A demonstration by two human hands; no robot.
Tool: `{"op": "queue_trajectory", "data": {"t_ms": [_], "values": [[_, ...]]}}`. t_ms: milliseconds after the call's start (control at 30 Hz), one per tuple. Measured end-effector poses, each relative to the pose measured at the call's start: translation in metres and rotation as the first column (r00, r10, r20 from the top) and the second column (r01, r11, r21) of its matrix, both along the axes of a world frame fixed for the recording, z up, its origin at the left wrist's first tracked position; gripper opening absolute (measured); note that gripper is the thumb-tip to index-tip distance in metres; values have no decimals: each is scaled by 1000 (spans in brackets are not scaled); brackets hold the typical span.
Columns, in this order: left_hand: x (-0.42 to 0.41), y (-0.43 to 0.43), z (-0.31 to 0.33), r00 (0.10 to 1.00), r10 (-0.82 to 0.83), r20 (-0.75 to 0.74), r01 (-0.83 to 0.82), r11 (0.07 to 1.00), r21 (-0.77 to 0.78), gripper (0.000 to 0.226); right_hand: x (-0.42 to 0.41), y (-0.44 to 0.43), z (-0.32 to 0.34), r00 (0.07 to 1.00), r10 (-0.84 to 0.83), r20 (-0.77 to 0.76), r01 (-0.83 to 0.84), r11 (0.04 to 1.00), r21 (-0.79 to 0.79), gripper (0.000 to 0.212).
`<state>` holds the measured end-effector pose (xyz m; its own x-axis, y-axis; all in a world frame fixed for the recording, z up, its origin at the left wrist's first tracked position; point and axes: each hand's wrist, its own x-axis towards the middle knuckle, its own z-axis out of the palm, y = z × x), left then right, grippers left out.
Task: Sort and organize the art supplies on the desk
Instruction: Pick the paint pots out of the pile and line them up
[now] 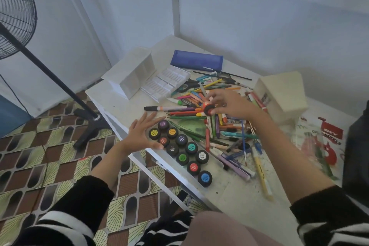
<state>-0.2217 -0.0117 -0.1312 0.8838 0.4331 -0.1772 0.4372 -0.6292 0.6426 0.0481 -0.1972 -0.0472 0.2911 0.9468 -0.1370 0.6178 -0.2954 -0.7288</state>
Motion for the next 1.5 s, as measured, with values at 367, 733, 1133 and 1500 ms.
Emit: {"op": "queue_trajectory", "data": {"t_ms": [367, 733, 1133, 1500], "values": [[0, -3, 2, 1000, 28, 15, -27, 999, -28, 102, -68, -44, 14, 887, 461, 35, -410, 819, -401, 32], [0, -2, 1, 1000, 9, 8, -9, 999, -33, 112, -91, -50, 13, 933, 332, 142, -213, 824, -525, 31], [0, -2, 1, 1000, 6, 12, -5, 1000, -18, 108, -108, -59, 0, 863, 182, 472, 42, 904, -426, 18], [-5, -8, 3, 999, 7, 32, -7, 1000, 1, 114, -127, -77, -9, 872, -107, 477, 270, 919, -288, 7]]}}
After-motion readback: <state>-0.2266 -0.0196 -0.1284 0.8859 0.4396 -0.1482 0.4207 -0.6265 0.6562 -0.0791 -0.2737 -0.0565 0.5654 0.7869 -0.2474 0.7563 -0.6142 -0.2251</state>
